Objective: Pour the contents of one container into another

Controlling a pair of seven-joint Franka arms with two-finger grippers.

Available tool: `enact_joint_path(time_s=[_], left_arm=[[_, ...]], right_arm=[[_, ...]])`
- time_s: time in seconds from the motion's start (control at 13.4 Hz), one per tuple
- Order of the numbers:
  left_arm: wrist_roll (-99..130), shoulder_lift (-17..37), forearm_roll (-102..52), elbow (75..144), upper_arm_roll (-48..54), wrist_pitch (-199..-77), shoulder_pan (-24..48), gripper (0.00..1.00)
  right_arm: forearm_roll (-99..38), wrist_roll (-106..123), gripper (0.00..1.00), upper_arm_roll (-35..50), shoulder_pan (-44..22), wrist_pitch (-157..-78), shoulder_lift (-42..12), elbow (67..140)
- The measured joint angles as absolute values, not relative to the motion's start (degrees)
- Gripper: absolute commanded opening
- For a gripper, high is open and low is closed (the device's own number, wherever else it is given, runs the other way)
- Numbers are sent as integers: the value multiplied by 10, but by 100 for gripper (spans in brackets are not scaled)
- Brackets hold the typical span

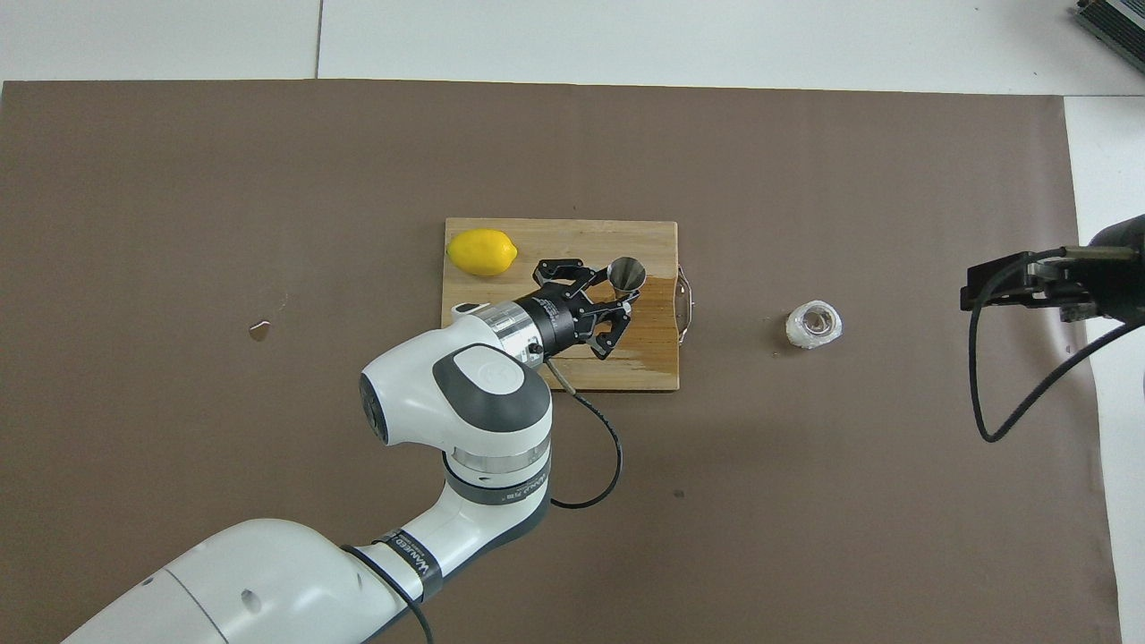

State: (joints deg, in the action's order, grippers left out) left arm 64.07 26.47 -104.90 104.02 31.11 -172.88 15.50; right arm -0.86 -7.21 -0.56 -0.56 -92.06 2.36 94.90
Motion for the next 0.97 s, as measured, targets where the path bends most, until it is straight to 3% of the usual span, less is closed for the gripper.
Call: enact_joint_path(time_s=[0.37, 0.52, 0.74, 0.97], left_arm=[[641, 265, -1046, 1040, 311, -1732, 155, 24], [641, 265, -1046, 1040, 311, -1733, 155, 30], [640, 265, -1045, 1040, 310, -1734, 155, 59], [640, 265, -1045, 1040, 309, -1735, 155, 63]], right_arm=[[-9, -72, 100, -6, -6, -921, 24, 949], [-9, -72, 100, -6, -6, -921, 24, 949], [-9, -72, 100, -6, -6, -921, 24, 949], [-9, -72, 100, -6, -6, -921, 24, 949]])
